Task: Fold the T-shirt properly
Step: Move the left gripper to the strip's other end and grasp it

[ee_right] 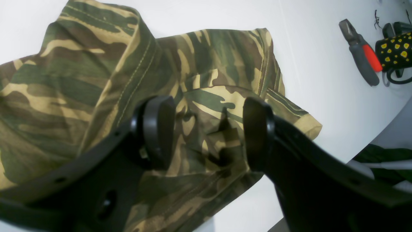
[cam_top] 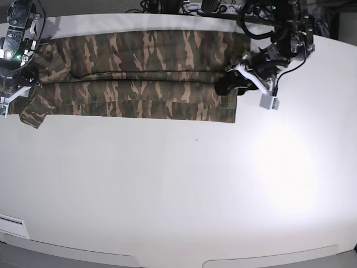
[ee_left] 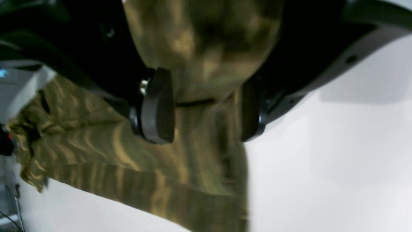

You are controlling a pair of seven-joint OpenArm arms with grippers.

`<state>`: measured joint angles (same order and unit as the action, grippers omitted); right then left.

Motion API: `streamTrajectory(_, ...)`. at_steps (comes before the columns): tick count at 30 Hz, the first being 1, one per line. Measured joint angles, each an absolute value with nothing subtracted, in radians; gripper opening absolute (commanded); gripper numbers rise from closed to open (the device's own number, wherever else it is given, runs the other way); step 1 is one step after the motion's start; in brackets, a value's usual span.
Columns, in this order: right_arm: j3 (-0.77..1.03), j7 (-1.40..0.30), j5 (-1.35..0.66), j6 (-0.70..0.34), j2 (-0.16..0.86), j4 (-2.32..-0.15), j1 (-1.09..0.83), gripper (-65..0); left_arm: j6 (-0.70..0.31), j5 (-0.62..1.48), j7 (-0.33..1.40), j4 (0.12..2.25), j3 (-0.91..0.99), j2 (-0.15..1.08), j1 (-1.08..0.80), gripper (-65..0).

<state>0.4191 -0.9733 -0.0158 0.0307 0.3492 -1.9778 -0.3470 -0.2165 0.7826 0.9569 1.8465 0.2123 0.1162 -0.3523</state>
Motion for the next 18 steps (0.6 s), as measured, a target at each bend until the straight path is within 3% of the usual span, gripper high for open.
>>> streamTrajectory(6,0.419,-0.973,-0.016,0.031,0.349,-1.978,-0.347,-29.0,-0.226,0.761,0.952,1.845,0.143,0.047,-0.352,-32.2)
streamTrajectory(7,0.419,-0.974,-0.016,0.031,0.349,-1.978,-0.347,-29.0,-0.226,0.762,0.957,1.844,0.143,0.047,-0.349,-34.7)
streamTrajectory(8,0.419,-0.974,-0.015,0.031,0.349,-1.978,-0.347,-29.0,-0.226,0.757,0.961,1.843,0.144,0.048,-0.346,-40.3)
streamTrajectory(11,0.419,-0.973,-0.016,0.030,0.349,-1.978,-0.347,-29.0,-0.223,0.699,0.969,1.838,0.158,0.048,-0.338,-65.0)
streamTrajectory(18,0.419,-0.974,-0.041,0.011,0.350,-1.978,-0.344,-29.0,-0.225,0.714,0.992,1.837,0.253,0.076,-0.312,-65.0)
